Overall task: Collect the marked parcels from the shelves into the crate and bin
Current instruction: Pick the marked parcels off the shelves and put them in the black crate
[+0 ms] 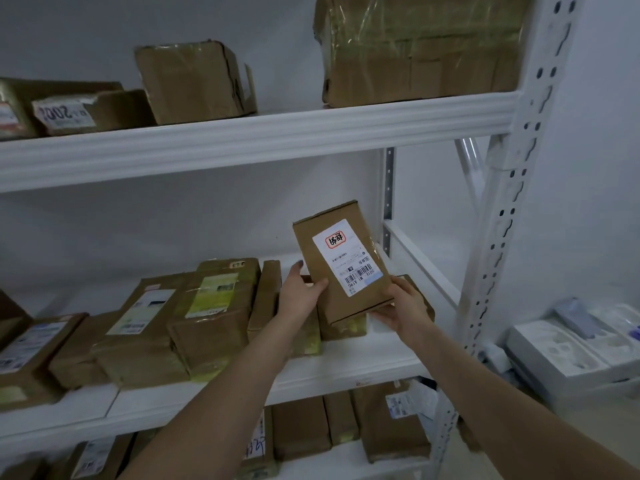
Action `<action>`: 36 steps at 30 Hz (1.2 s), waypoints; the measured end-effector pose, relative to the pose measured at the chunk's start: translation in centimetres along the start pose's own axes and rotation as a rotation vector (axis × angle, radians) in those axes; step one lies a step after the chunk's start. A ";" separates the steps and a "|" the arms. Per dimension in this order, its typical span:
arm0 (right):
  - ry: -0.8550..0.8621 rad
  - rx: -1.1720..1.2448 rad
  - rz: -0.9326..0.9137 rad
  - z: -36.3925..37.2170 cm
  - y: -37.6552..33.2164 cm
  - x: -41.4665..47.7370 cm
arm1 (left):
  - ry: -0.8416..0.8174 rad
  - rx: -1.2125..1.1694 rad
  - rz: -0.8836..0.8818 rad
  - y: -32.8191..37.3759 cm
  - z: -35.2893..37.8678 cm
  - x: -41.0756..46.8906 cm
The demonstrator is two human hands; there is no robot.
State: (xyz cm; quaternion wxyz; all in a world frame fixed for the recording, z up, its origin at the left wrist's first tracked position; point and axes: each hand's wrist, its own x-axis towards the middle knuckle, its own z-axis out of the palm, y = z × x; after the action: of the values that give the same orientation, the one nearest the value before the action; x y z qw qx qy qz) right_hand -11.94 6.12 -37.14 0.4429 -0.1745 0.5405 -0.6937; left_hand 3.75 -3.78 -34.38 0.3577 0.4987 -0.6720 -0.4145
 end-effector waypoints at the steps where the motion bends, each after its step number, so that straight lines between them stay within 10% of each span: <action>1: -0.002 -0.005 -0.021 -0.1 -0.3 0.0 | 0.056 -0.006 0.032 0.2 -0.3 0.1; 9: -0.101 -0.010 -0.152 1.0 -5.0 0.2 | 0.260 0.768 0.605 5.7 -3.7 1.0; 15: -0.206 -0.076 -0.209 2.6 -7.2 -0.3 | 0.018 1.053 0.479 7.6 -5.0 1.1; 24: 0.051 -0.497 -0.282 2.8 -5.0 1.1 | 0.044 0.642 0.197 6.0 -4.8 -0.3; 36: -0.042 -0.542 -0.071 1.8 0.3 0.5 | 0.046 0.063 -0.082 1.2 -1.1 -2.6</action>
State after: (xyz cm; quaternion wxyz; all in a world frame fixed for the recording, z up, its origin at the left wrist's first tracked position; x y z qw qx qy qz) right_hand -10.74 4.65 -36.92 0.3665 -0.3197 0.6908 -0.5350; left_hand 4.90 -1.31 -33.01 0.3398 0.5461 -0.6556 -0.3956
